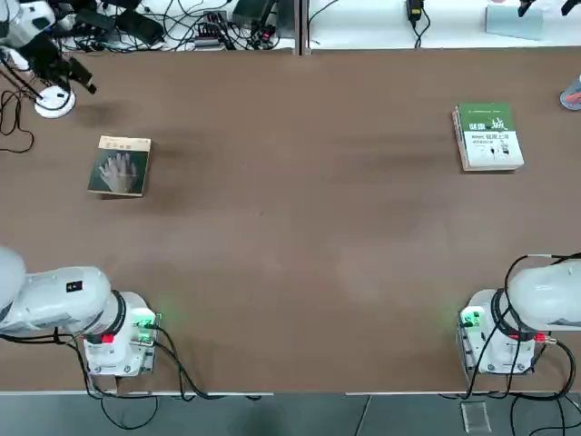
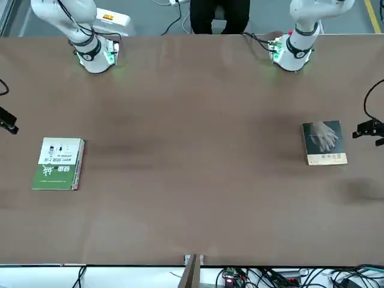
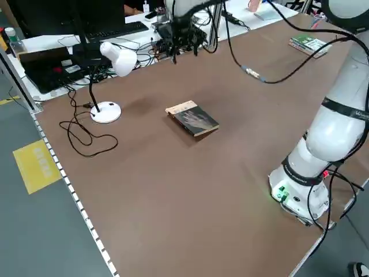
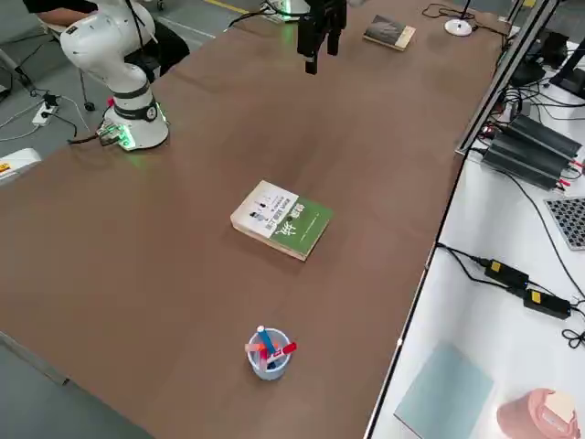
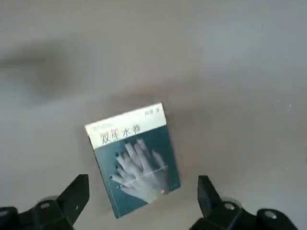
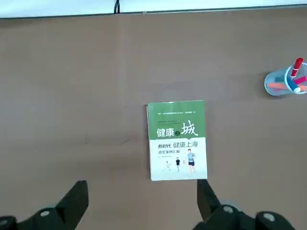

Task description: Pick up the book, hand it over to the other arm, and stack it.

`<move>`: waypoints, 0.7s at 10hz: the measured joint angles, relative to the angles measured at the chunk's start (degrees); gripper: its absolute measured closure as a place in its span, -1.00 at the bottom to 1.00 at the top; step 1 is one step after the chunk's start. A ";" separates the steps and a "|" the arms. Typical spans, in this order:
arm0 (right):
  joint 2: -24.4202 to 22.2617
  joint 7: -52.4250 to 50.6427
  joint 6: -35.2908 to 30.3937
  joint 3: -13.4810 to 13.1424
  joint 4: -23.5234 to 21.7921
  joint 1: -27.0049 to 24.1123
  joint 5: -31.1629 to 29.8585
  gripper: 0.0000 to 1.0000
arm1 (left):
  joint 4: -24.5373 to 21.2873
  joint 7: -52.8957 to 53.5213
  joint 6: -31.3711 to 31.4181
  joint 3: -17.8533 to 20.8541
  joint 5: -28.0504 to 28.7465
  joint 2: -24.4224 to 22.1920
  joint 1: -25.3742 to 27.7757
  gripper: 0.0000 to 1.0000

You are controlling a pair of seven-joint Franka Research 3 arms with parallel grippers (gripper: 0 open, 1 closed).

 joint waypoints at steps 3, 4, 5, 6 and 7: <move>0.14 0.07 0.03 -0.01 -0.05 0.00 0.00 -1.00 | -1.09 4.50 0.16 -0.04 -0.40 1.91 2.92 -0.99; 0.21 0.15 0.04 -0.02 -0.07 0.00 0.00 -1.00 | -1.27 6.49 0.17 -0.05 -0.98 2.88 3.85 -0.99; 0.26 0.21 0.04 -0.03 -0.13 -0.01 0.00 -1.00 | -1.50 8.57 0.21 -0.07 -2.23 3.99 5.01 -0.99; 0.31 0.23 0.04 -0.05 -0.21 -0.02 0.00 -1.00 | -1.72 11.47 0.49 -0.05 -3.48 5.23 6.18 -0.99; 0.36 0.24 0.04 -0.06 -0.27 -0.04 0.00 -1.00 | -1.90 14.95 1.42 -0.03 -4.38 6.55 7.08 -0.99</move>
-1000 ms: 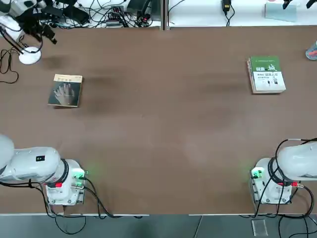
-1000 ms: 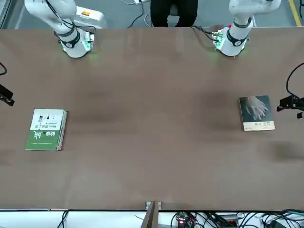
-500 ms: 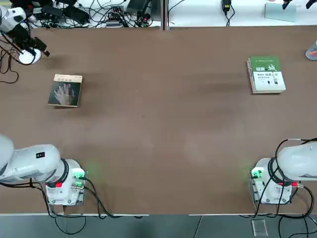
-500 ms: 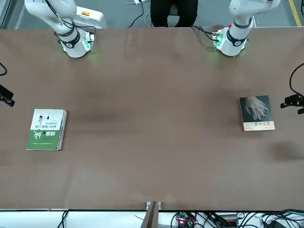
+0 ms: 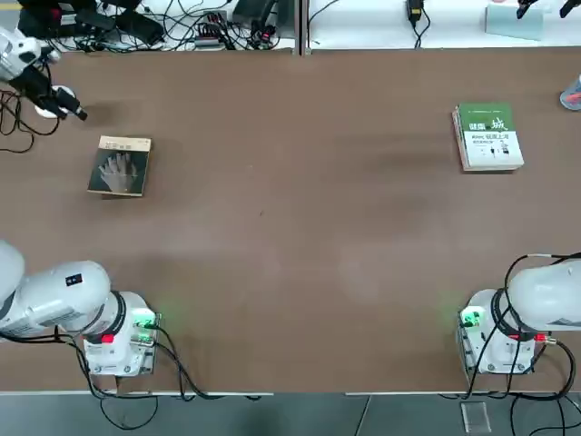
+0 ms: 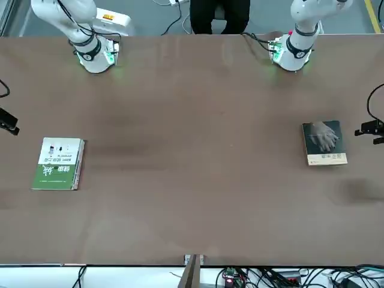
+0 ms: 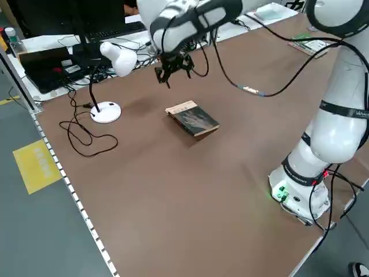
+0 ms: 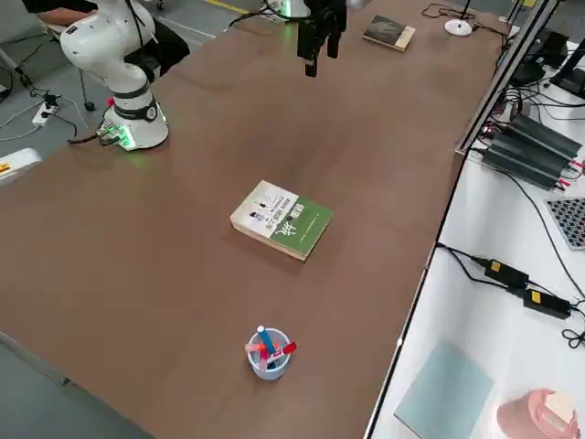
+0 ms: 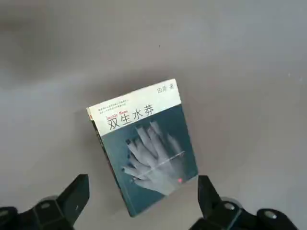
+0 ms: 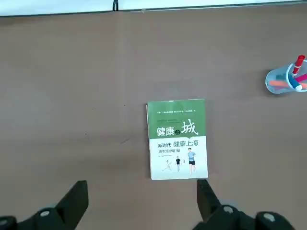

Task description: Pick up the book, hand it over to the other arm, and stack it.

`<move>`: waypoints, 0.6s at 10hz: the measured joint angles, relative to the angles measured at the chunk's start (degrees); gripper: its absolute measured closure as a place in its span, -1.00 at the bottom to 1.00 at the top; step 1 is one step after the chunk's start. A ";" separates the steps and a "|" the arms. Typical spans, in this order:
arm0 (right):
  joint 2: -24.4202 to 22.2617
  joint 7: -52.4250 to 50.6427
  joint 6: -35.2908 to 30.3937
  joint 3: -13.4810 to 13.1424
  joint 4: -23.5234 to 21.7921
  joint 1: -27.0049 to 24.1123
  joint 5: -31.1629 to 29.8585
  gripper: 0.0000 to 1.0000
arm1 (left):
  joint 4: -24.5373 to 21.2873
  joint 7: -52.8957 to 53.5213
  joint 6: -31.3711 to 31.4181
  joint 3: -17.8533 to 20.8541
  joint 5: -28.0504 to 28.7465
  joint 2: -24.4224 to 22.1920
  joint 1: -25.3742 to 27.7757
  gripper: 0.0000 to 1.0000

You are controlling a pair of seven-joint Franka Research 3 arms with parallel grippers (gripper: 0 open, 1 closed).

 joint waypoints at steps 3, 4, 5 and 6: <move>0.08 0.01 0.00 -0.02 -0.13 -0.01 0.00 -1.00 | -0.27 6.20 3.90 -0.04 -0.67 3.77 1.94 -0.99; 0.08 0.01 0.00 -0.02 -0.19 -0.01 0.00 -1.00 | -0.31 6.95 4.31 -0.06 -0.84 4.53 2.29 -0.99; 0.09 0.01 0.00 -0.02 -0.30 -0.01 0.00 -1.00 | -0.37 7.24 4.46 -0.08 -1.19 4.96 2.48 -0.99; 0.10 0.01 0.00 -0.02 -0.46 -0.01 0.00 -1.00 | -0.48 7.29 4.47 -0.08 -1.78 5.20 2.66 -0.99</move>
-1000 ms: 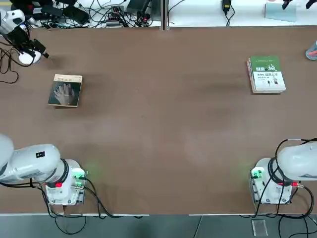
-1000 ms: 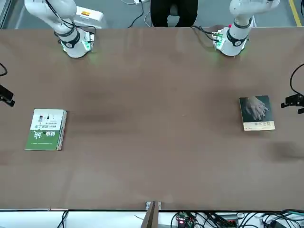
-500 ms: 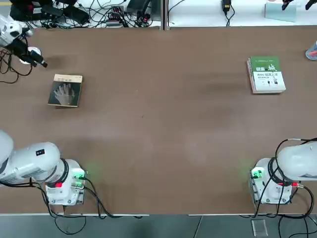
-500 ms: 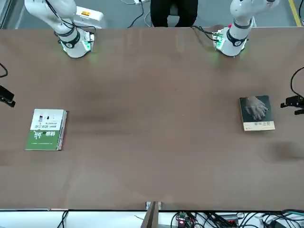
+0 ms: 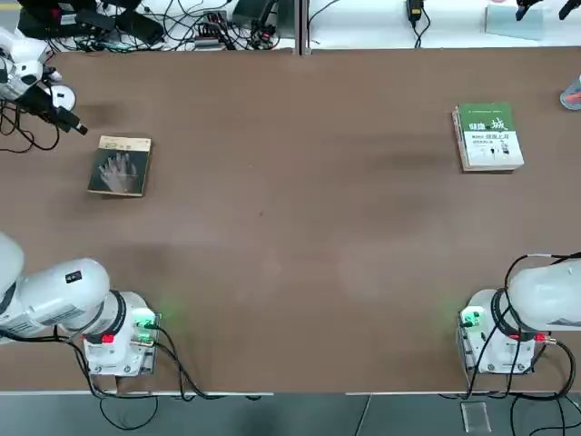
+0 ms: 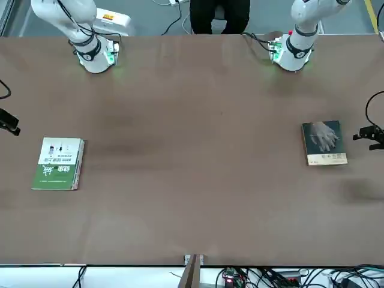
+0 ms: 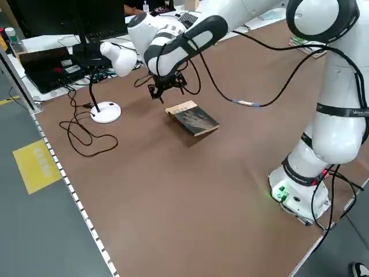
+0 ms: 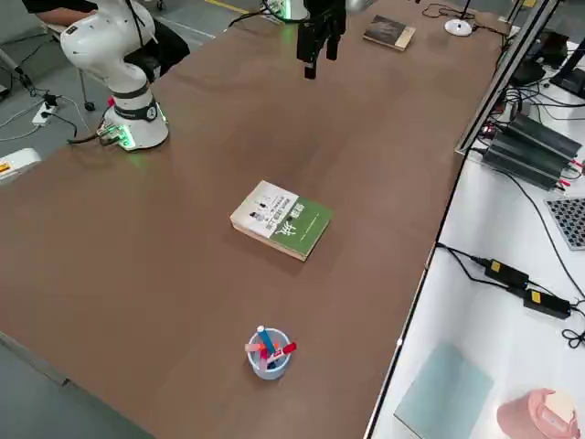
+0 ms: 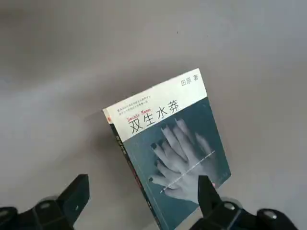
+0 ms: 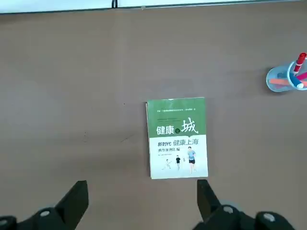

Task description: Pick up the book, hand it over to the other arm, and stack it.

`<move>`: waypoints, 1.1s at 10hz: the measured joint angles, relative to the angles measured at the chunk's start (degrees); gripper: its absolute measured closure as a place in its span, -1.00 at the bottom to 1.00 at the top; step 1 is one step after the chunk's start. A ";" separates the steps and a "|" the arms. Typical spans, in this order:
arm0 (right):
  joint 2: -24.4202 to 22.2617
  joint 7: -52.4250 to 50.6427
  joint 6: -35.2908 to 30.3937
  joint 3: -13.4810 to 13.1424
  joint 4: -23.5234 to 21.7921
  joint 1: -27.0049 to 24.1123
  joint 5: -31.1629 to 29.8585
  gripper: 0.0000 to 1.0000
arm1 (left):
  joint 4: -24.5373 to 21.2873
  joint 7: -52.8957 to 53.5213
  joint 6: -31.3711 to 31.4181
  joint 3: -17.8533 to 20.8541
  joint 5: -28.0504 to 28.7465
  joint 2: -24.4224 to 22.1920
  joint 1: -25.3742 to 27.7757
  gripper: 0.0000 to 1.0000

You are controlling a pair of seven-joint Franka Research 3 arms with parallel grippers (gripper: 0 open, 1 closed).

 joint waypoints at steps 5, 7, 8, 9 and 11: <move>0.04 0.01 0.02 -0.02 -0.19 -0.01 0.00 -1.00 | -2.16 5.24 0.01 0.01 -8.67 2.10 3.40 -0.98; 0.05 0.02 0.02 -0.03 -0.19 -0.02 0.00 -1.00 | -2.50 7.27 0.01 0.00 -11.33 4.24 4.91 -0.95; 0.05 0.02 0.02 -0.03 -0.19 -0.04 0.00 -1.00 | -2.53 7.43 0.00 -0.01 -12.04 5.22 5.37 -0.95; 0.05 0.02 0.02 -0.04 -0.20 -0.06 0.00 -1.00 | -2.54 7.44 -0.04 -0.04 -12.61 5.99 5.64 -0.90; 0.06 0.06 0.02 -0.06 -0.23 -0.11 0.00 -1.00 | -2.60 7.44 -0.17 -0.05 -13.26 7.32 6.09 -0.89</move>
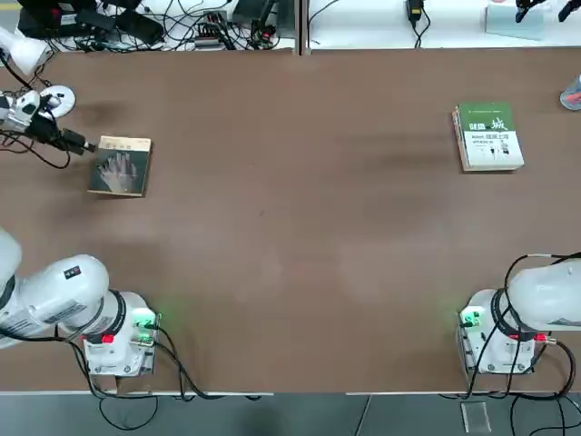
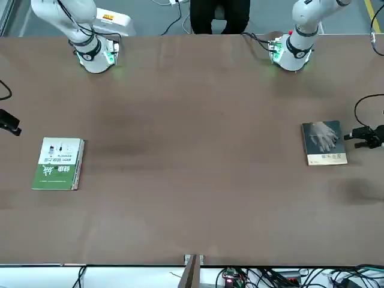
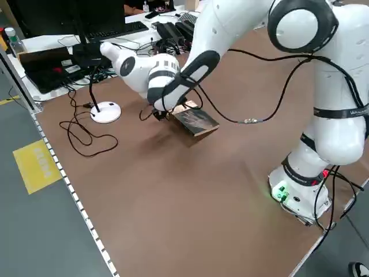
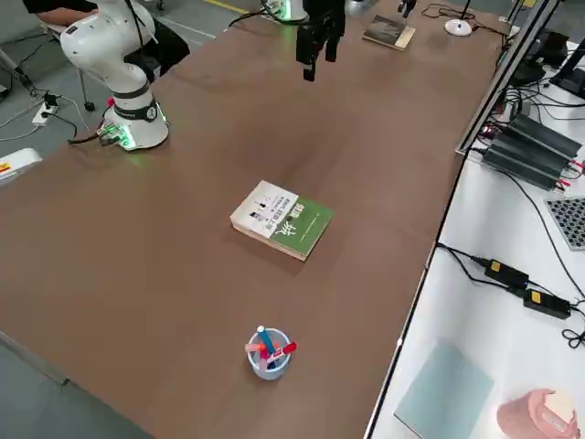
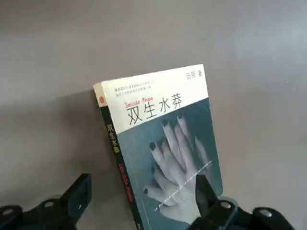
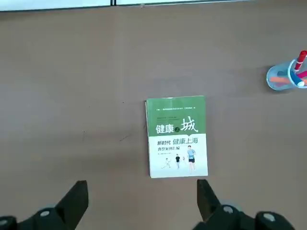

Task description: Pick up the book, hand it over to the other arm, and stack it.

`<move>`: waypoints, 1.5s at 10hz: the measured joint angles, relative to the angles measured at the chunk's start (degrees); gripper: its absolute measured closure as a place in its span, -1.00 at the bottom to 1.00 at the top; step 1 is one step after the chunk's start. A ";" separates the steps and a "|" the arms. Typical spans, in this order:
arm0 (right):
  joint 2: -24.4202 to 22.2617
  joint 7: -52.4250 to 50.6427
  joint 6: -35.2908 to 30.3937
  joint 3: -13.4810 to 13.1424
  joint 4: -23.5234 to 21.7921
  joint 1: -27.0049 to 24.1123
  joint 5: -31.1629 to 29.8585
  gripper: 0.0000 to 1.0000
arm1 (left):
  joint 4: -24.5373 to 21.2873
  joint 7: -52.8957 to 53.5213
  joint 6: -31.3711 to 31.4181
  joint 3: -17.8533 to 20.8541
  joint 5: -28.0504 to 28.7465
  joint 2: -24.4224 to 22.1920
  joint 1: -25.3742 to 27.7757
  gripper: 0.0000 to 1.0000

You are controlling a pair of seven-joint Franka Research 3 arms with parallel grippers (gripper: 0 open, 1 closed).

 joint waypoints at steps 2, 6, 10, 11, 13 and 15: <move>0.01 0.13 -0.01 -0.02 -0.01 -0.09 0.00 -1.00 | 0.00 0.00 -0.01 0.00 -0.07 0.93 0.53 -0.89; 0.05 0.21 -0.01 -0.07 -0.01 -0.30 0.00 -1.00 | 0.00 0.00 -0.05 -0.03 -0.41 1.23 1.15 -0.89; 0.10 0.24 -0.01 -0.06 -0.03 -0.31 0.00 -1.00 | 0.03 0.00 -0.08 -0.10 -1.63 1.84 1.17 -0.89; 0.11 0.24 -0.01 -0.06 -0.03 -0.31 0.00 -1.00 | 0.09 0.00 -0.08 -0.12 -1.91 2.07 1.17 -0.89; 0.11 0.24 -0.01 -0.06 -0.03 -0.31 0.00 -1.00 | 0.16 0.00 -0.08 -0.14 -2.05 2.23 1.16 -0.89; 0.12 0.24 0.00 -0.06 -0.03 -0.31 0.00 -1.00 | 0.19 0.00 -0.08 -0.14 -2.05 2.29 1.16 -0.89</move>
